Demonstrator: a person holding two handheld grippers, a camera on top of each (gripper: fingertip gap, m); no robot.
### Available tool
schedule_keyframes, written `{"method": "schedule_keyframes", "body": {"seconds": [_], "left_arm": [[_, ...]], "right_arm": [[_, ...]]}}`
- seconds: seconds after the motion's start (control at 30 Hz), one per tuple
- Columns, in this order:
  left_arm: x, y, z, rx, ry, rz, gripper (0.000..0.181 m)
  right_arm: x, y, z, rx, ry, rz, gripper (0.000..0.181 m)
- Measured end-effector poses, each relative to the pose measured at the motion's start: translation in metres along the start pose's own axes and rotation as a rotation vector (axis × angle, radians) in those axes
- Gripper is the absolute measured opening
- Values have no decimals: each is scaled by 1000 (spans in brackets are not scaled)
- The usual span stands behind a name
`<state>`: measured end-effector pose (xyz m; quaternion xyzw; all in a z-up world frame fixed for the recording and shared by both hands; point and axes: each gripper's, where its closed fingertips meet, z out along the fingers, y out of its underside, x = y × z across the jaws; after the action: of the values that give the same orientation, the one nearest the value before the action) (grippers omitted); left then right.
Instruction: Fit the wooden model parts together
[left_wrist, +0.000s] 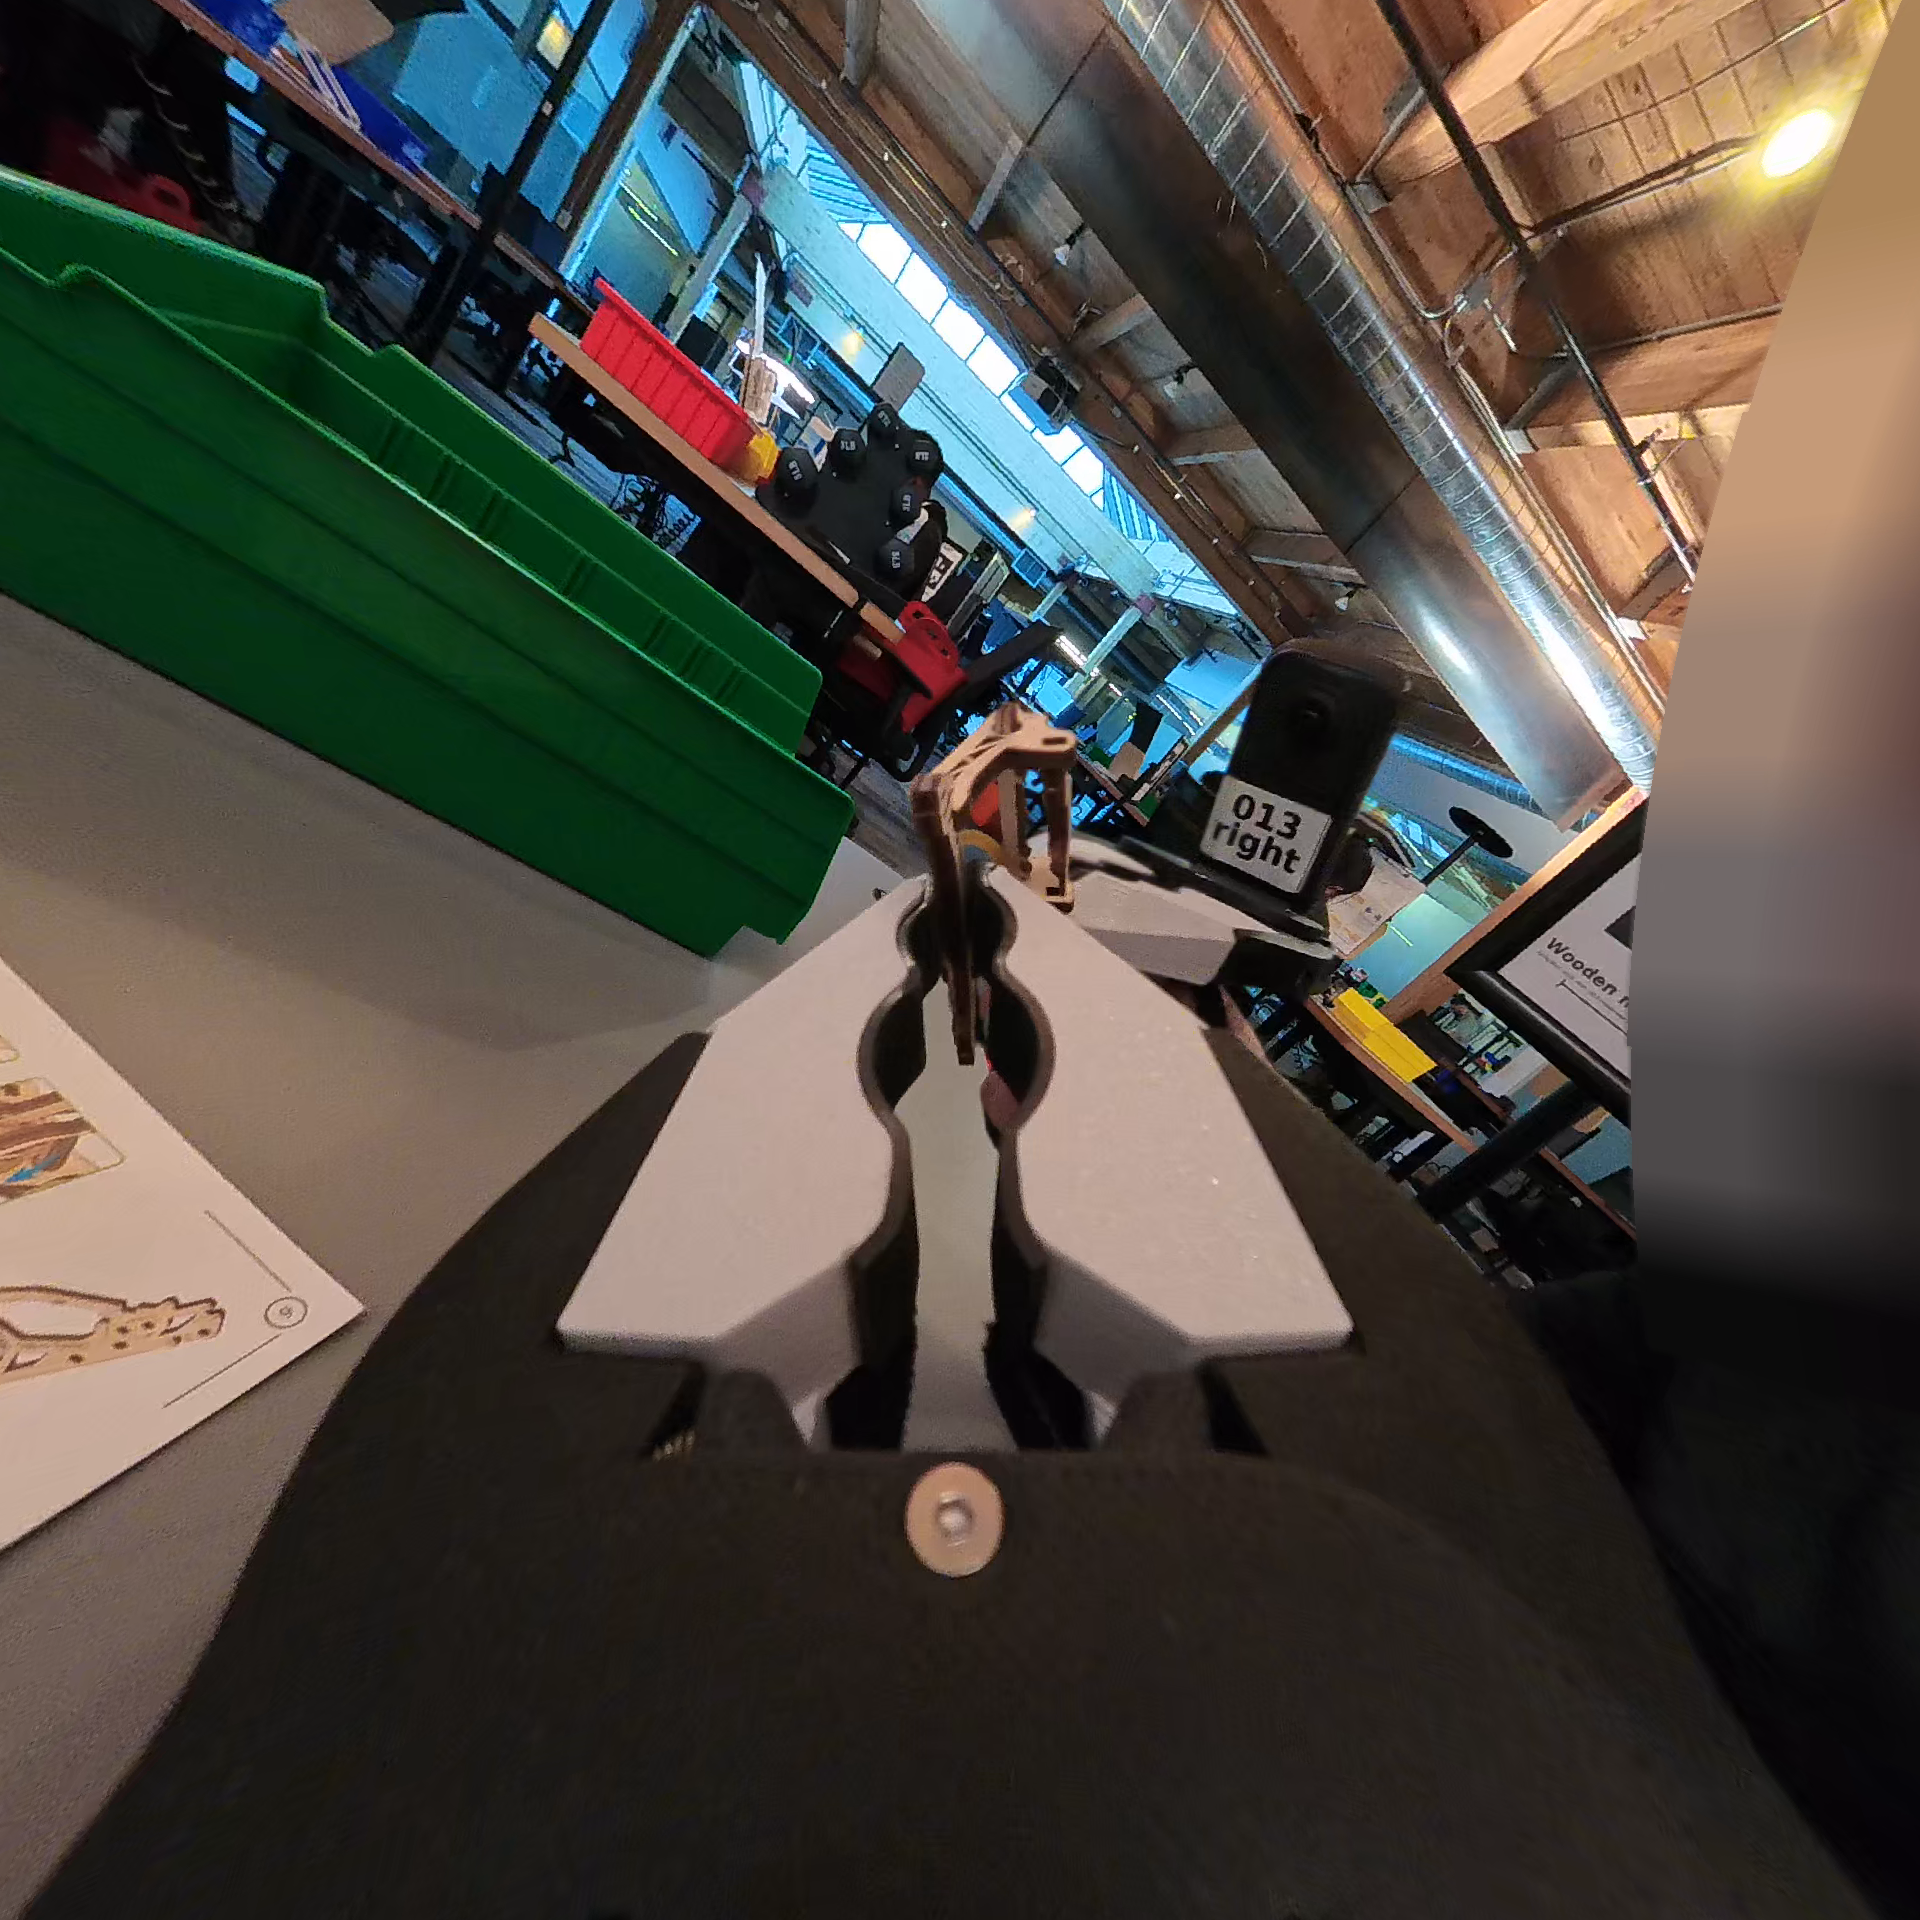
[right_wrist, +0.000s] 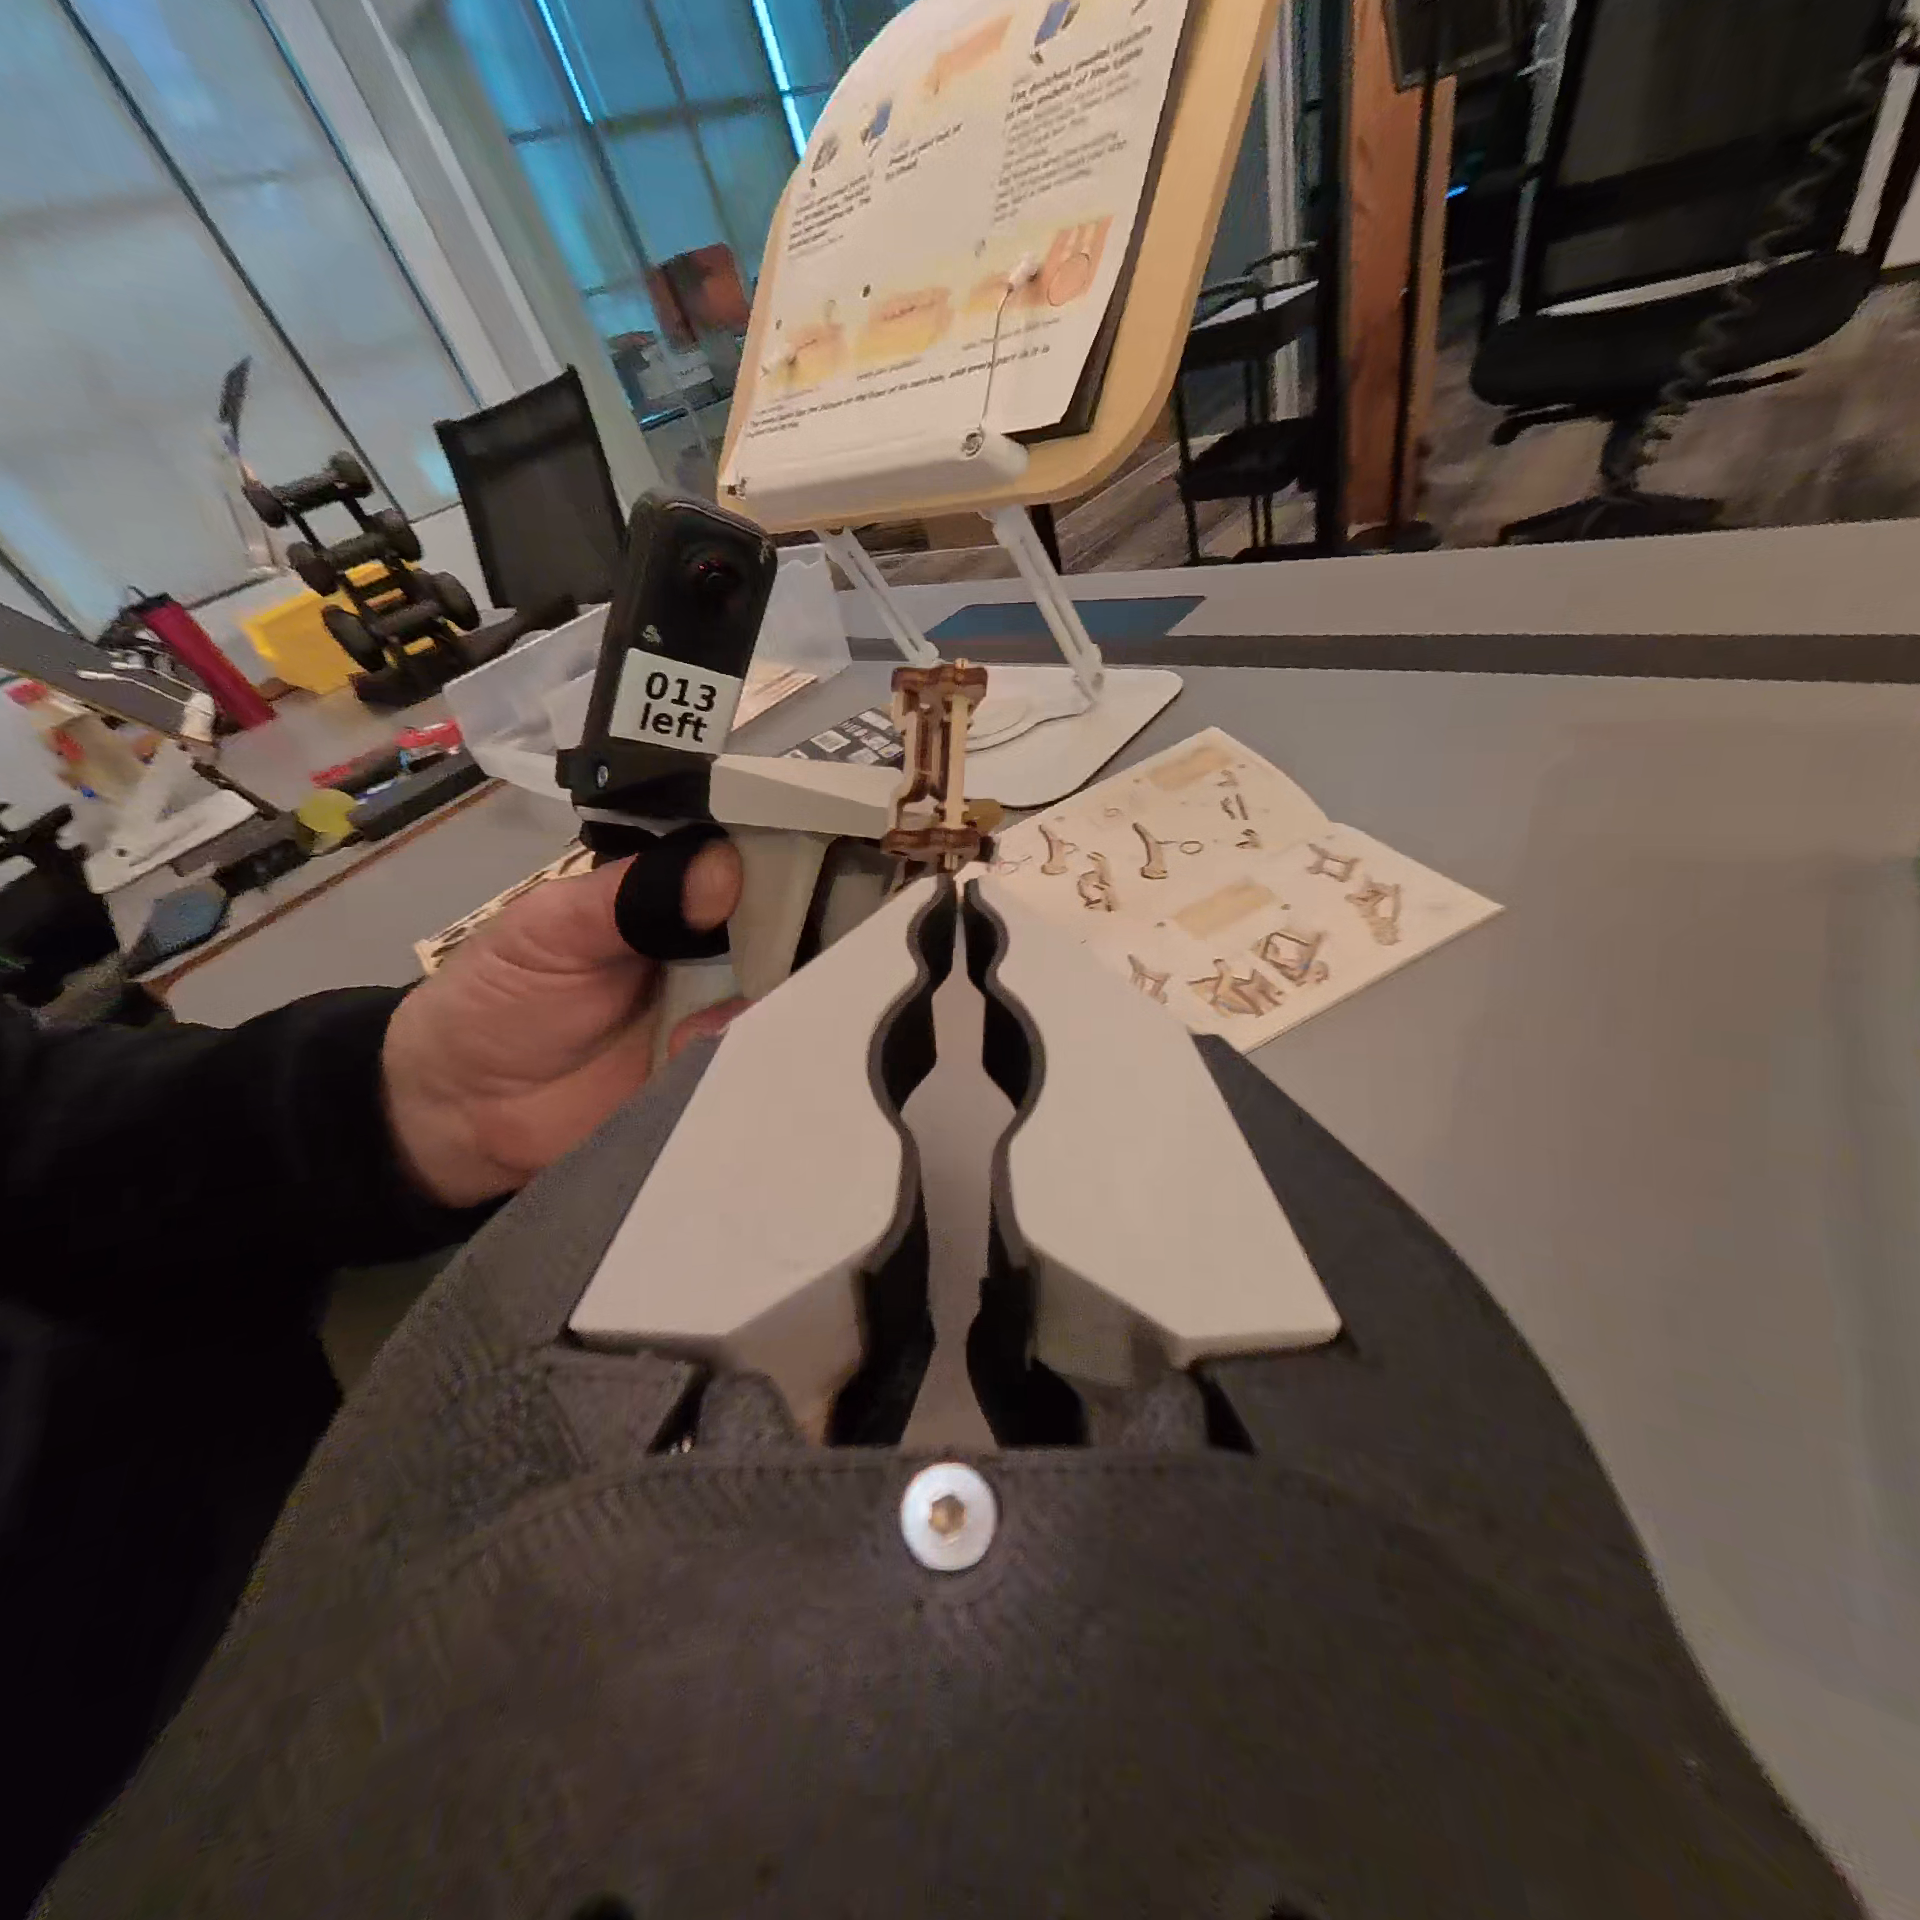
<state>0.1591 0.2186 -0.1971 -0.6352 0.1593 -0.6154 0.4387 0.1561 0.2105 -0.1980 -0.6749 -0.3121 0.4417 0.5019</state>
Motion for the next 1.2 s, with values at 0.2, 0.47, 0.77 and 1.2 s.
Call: {"method": "schedule_keyframes", "body": {"seconds": [0.2, 0.47, 0.77, 1.2], "left_arm": [[4, -1, 3, 19, 22, 6, 2], [8, -2, 6, 14, 12, 87, 2], [9, -6, 5, 21, -8, 155, 2], [1, -8, 9, 54, -63, 34, 2]], "right_arm": [[-3, -6, -2, 89, -100, 122, 2], [-5, -11, -6, 129, -165, 210, 0], [-3, -12, -5, 60, -137, 137, 0], [10, -13, -2, -122, 297, -416, 0]]}}
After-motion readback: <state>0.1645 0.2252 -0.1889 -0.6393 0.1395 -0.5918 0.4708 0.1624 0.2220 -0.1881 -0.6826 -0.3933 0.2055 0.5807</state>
